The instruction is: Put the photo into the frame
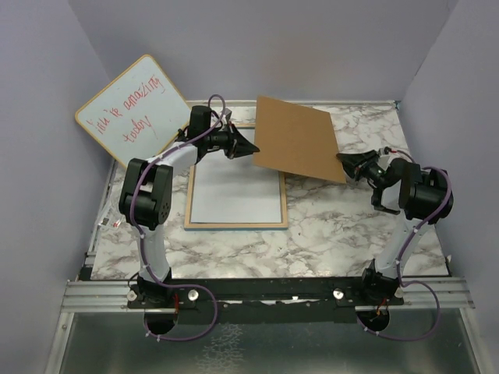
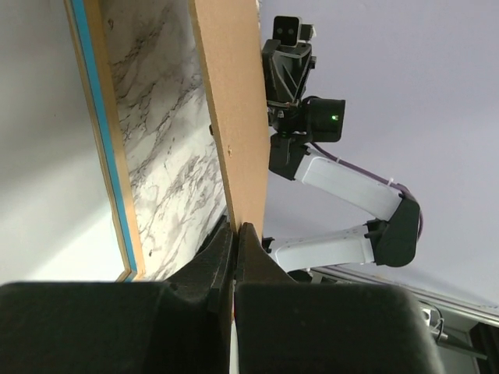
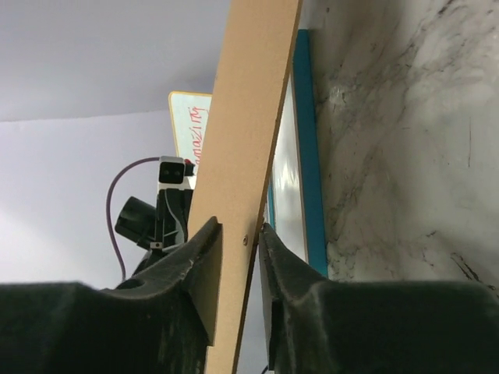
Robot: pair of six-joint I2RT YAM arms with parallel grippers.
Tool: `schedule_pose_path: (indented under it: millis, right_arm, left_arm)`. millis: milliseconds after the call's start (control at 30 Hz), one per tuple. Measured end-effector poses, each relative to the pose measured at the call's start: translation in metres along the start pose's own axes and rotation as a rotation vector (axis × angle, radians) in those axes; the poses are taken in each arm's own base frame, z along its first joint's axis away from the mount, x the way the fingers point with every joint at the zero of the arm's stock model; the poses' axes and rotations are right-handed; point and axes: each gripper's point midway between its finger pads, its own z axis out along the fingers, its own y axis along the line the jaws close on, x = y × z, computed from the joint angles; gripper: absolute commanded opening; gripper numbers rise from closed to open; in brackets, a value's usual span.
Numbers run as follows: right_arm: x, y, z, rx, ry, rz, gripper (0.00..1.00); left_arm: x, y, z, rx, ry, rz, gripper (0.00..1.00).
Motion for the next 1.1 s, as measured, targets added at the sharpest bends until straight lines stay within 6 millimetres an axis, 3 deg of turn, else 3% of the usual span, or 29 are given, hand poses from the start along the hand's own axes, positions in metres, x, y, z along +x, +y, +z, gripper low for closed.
schedule_pose_path:
  millis: [200, 467, 767, 933, 1100]
  right_arm:
    - [0.006, -0.003, 0.001, 0.012, 0.025, -0.002, 0.02]
    - [0.023, 0.003, 0.003, 0.007, 0.056, 0.0, 0.03]
    - [0.072, 0.024, 0.02, -0.003, 0.147, -0.069, 0.06]
    - [0.107, 0.031, 0.032, 0.023, 0.201, -0.151, 0.08]
    - [0.133, 0.02, 0.041, 0.081, 0.265, -0.178, 0.09]
  left_arm:
    - [0.001, 0.002, -0.002, -0.004, 0.005, -0.004, 0.0]
    - [0.008, 0.0, -0.019, -0.058, -0.002, 0.06, 0.0]
    - [0.027, -0.014, -0.075, -0.142, -0.095, 0.213, 0.0]
    - [0.034, 0.012, -0.111, -0.258, -0.172, 0.242, 0.0]
    - [0.048, 0.045, -0.133, -0.382, -0.206, 0.235, 0.0]
